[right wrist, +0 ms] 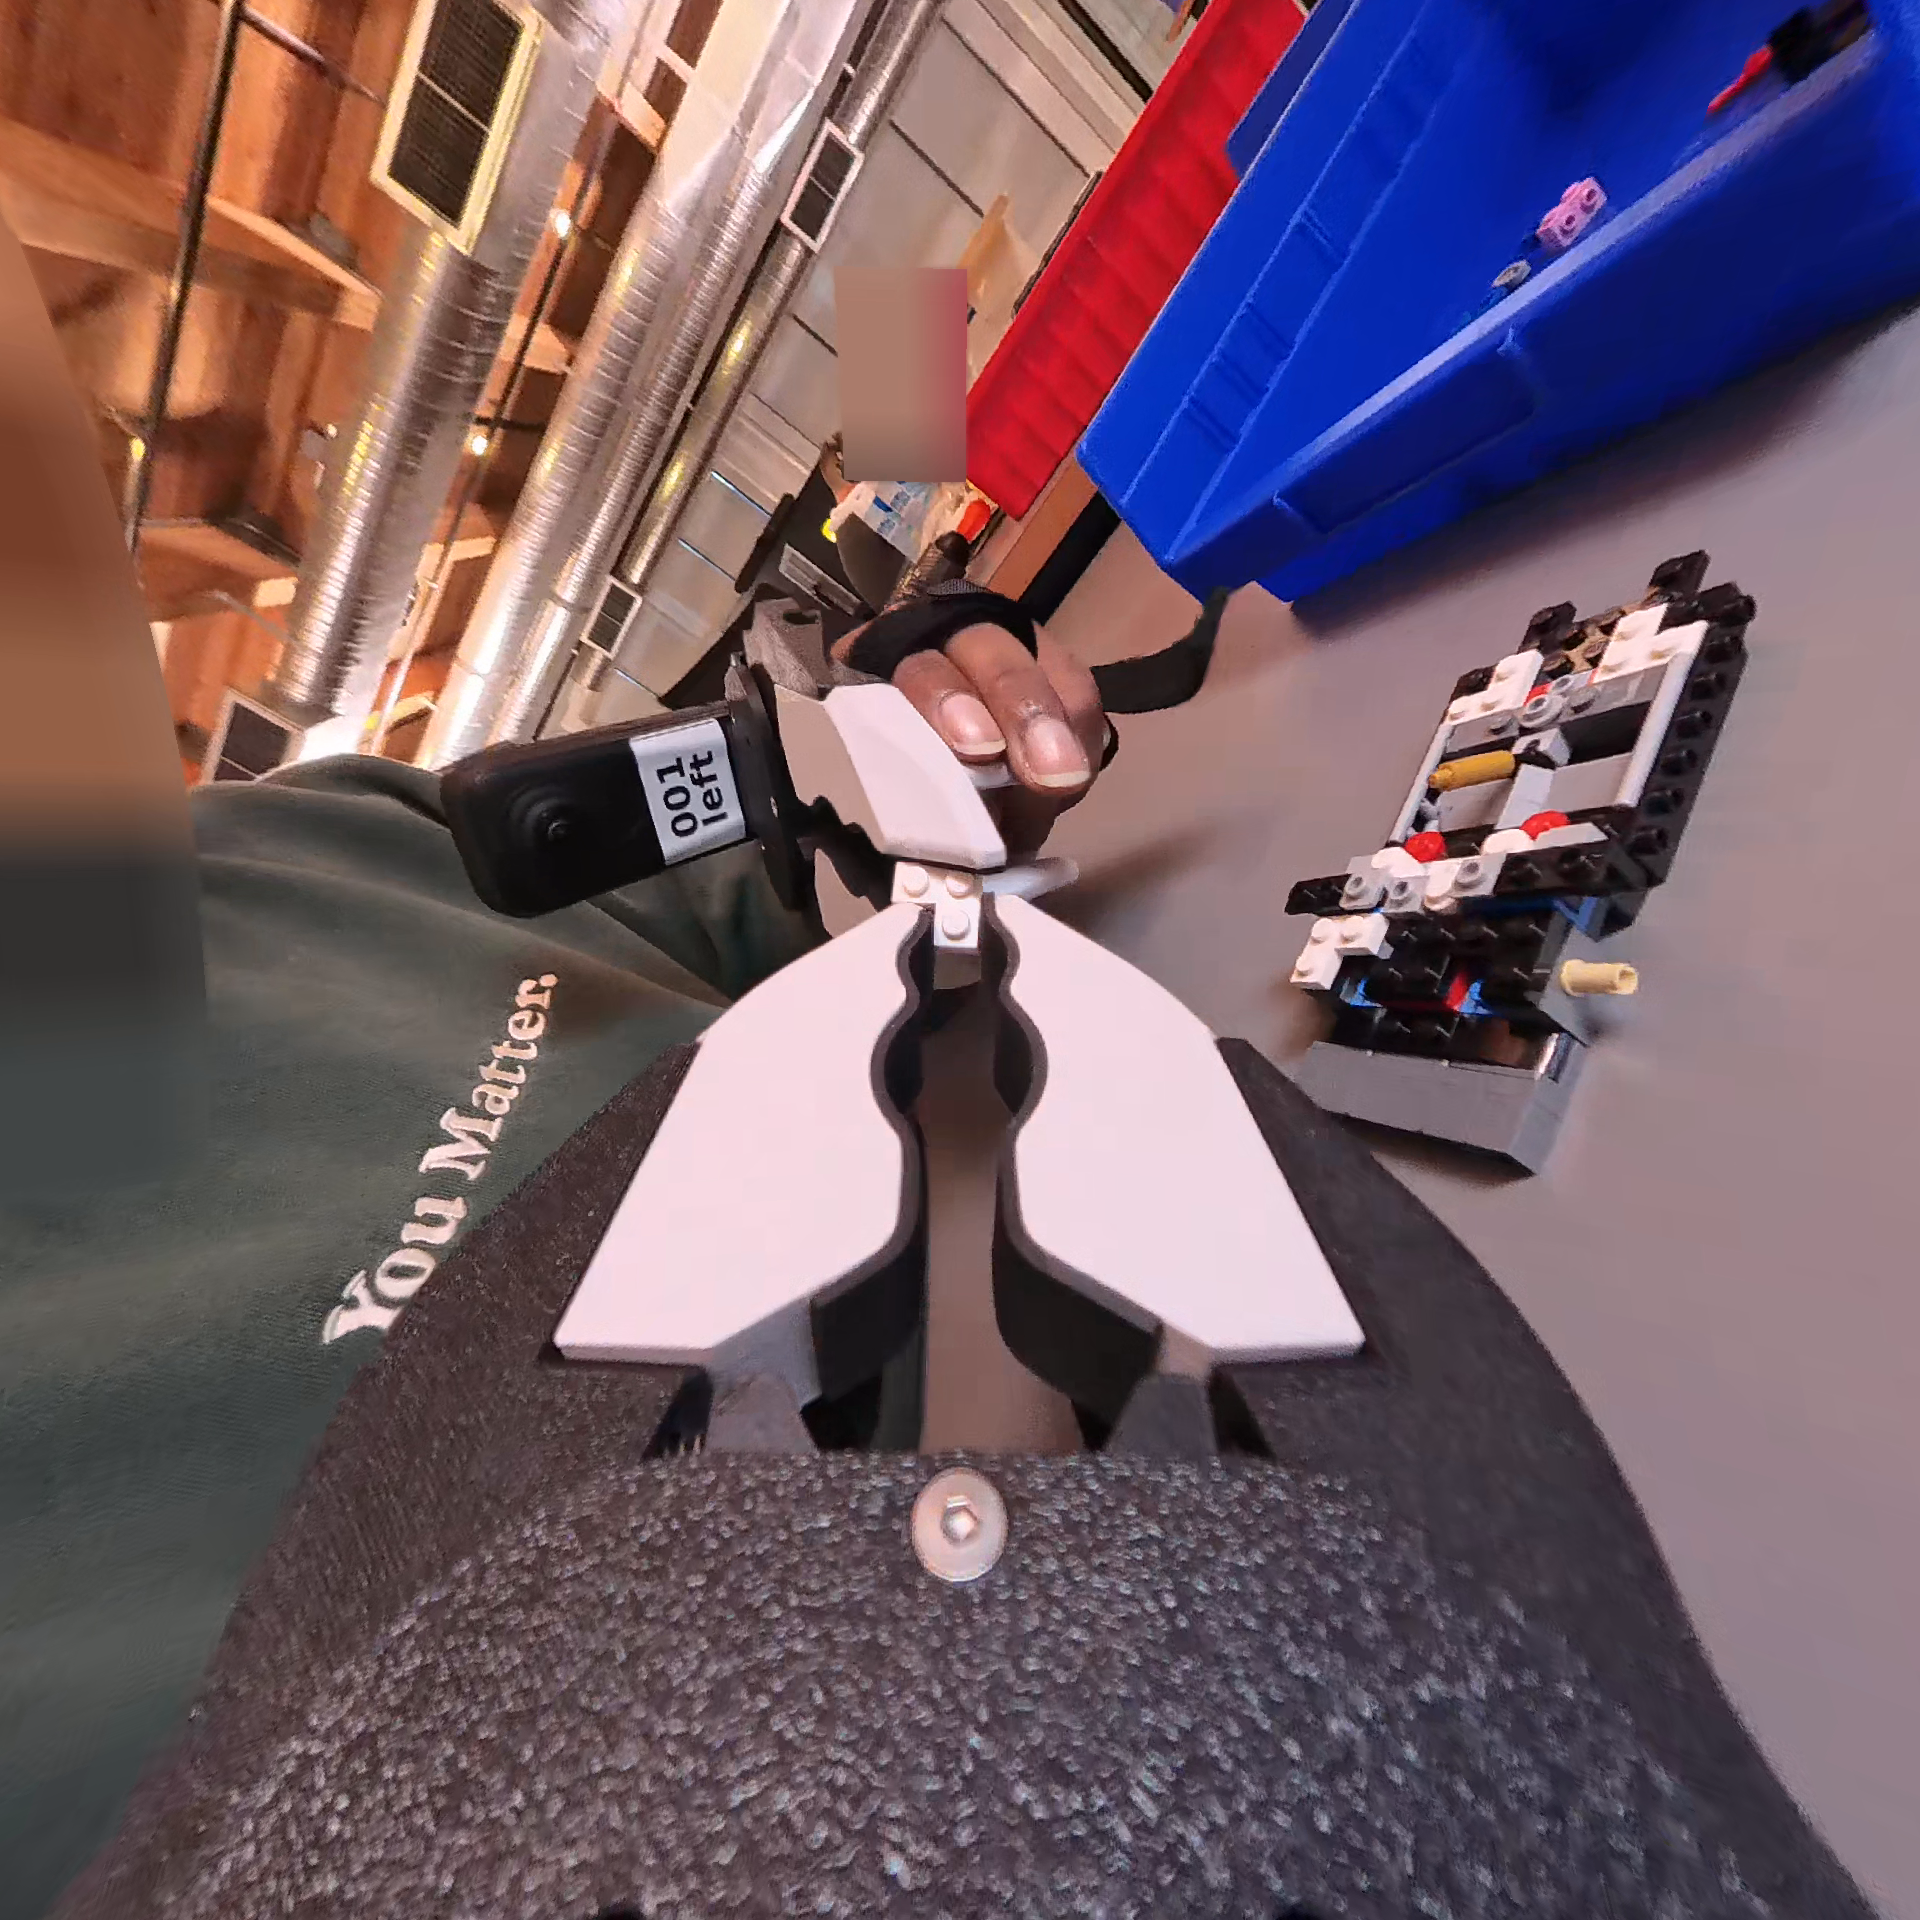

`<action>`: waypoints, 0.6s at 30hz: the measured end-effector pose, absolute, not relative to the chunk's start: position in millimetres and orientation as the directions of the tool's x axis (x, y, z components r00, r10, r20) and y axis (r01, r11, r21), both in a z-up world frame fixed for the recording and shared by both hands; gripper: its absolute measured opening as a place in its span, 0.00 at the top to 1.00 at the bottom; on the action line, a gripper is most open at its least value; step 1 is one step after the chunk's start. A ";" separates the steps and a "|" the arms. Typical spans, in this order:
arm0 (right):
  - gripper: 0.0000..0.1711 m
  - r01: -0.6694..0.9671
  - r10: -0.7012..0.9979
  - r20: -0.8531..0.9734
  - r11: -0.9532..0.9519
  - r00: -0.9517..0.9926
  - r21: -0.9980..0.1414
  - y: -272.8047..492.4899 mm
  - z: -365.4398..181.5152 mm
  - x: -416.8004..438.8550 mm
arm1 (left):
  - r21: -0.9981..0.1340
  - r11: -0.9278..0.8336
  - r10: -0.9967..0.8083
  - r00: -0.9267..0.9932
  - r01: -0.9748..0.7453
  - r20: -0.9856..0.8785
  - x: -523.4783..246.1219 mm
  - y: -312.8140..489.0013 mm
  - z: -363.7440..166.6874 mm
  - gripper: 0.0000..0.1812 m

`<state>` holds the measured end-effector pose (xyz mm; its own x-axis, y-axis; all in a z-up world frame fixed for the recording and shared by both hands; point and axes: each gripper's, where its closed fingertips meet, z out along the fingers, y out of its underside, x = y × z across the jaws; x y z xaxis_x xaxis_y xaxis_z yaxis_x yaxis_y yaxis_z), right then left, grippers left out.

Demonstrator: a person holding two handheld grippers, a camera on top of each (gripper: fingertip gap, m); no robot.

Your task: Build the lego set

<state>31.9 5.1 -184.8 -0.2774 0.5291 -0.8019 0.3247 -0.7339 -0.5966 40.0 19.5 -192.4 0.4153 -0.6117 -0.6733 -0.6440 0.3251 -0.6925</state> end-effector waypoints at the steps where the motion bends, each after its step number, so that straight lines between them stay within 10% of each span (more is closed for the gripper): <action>1: 0.95 0.314 0.526 -0.802 -0.739 -0.282 -0.595 6.2 -183.6 31.7 | -0.693 0.325 -0.612 0.416 -0.644 -0.673 39.4 19.8 -192.4 0.94; 5: 0.87 0.210 0.652 -0.719 -0.688 -0.241 -0.694 20.6 -175.3 32.7 | -0.692 0.251 -0.521 0.508 -0.676 -0.686 14.1 40.4 -180.4 0.97; 11: 0.85 0.374 0.955 -0.295 -0.289 0.043 -0.881 31.2 -218.4 25.9 | -0.769 -0.438 -0.241 0.885 -0.465 -0.398 -119.8 101.2 -196.4 0.96; 18: 0.85 0.561 0.996 -0.032 -0.074 0.084 -0.824 25.8 -249.8 14.3 | -0.666 -0.629 -0.288 0.916 -0.401 -0.278 -128.7 89.6 -234.4 0.68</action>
<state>14.3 25.8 -249.8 0.0842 0.9959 -0.0321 0.5611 -0.0740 -0.8244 -128.7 89.6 -234.4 0.9161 -0.2885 -0.2784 -0.4005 -0.6292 -0.6661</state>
